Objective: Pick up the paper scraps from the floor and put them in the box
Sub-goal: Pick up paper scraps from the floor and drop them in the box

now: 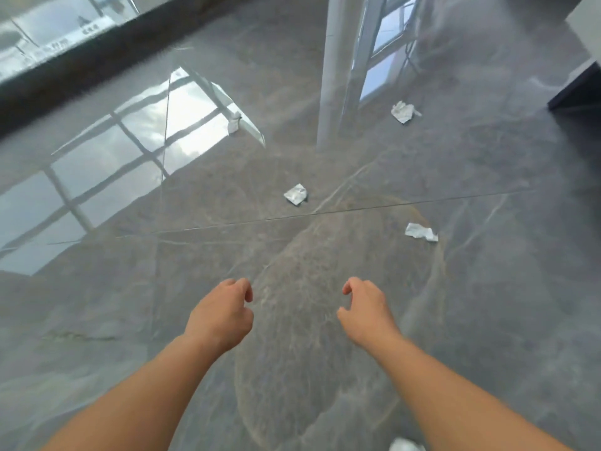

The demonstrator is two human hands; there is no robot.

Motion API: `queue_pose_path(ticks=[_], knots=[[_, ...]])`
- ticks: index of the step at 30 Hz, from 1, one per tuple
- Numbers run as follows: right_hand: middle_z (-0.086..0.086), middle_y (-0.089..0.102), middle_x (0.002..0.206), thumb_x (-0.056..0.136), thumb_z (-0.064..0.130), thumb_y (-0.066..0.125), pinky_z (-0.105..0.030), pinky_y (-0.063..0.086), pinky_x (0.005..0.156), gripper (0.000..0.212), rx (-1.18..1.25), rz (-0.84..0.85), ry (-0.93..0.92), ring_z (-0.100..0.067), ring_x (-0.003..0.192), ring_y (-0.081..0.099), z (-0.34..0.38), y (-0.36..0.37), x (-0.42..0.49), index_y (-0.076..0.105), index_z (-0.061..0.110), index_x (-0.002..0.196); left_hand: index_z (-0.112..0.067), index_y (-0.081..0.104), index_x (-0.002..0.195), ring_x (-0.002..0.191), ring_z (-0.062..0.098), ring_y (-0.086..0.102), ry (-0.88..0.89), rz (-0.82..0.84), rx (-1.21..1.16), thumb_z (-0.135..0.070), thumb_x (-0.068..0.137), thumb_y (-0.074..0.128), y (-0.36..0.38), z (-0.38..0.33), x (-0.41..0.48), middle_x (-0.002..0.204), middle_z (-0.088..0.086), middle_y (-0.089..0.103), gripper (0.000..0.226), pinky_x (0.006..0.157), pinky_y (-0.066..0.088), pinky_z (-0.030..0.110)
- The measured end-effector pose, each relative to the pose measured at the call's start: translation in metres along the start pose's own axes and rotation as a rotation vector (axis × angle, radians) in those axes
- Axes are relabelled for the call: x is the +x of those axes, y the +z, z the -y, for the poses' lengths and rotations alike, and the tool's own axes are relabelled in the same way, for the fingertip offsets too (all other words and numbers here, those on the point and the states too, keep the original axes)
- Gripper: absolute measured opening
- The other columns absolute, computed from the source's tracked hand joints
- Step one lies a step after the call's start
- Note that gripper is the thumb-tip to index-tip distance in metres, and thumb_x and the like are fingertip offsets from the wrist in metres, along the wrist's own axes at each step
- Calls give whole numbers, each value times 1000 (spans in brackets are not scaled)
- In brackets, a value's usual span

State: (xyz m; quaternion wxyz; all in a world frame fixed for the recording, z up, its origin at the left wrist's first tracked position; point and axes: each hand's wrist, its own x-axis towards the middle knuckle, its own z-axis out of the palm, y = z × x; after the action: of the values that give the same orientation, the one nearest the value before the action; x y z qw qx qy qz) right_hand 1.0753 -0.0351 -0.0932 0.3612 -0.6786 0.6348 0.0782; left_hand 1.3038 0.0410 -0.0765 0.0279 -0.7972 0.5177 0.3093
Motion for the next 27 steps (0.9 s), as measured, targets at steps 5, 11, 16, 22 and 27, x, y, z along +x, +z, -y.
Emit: queue_pose_path(ticks=[5, 11, 16, 22, 27], knots=[[-7, 51, 115, 84, 17, 49, -36, 47, 90, 30, -66, 136, 34, -29, 110, 54, -4, 7, 44, 49, 19, 114, -21, 54, 100, 95, 23, 56, 5, 48, 8, -17, 82, 51, -19, -25, 77, 102, -1, 54, 19, 80, 48, 34], [-3, 49, 117, 85, 21, 49, -34, 46, 84, 32, -27, 136, 47, -27, 109, 54, 45, -42, 172, 46, 25, 117, -20, 53, 105, 96, 24, 56, -100, 107, -20, -17, 83, 51, -64, -51, 208, 107, 2, 55, 22, 84, 49, 37], [-8, 51, 115, 83, 25, 53, -36, 47, 86, 37, -42, 137, -19, -30, 109, 55, 100, -74, 288, 47, 26, 120, -18, 54, 105, 97, 29, 56, -164, 47, -40, -15, 80, 53, -117, -52, 320, 106, 7, 54, 25, 80, 49, 36], [-9, 47, 120, 80, 26, 61, -36, 46, 89, 55, 36, 164, 108, -31, 110, 55, 156, -59, 371, 41, 28, 131, -18, 50, 109, 101, 34, 56, -167, 107, 55, -24, 81, 58, -160, -30, 456, 114, 10, 51, 30, 81, 48, 39], [-17, 48, 122, 73, 24, 71, -36, 42, 97, 73, 290, 49, 411, -33, 114, 49, 188, 4, 441, 38, 26, 138, -24, 42, 122, 108, 43, 53, -192, 84, 112, -27, 78, 61, -147, 13, 586, 126, 14, 43, 48, 81, 47, 45]])
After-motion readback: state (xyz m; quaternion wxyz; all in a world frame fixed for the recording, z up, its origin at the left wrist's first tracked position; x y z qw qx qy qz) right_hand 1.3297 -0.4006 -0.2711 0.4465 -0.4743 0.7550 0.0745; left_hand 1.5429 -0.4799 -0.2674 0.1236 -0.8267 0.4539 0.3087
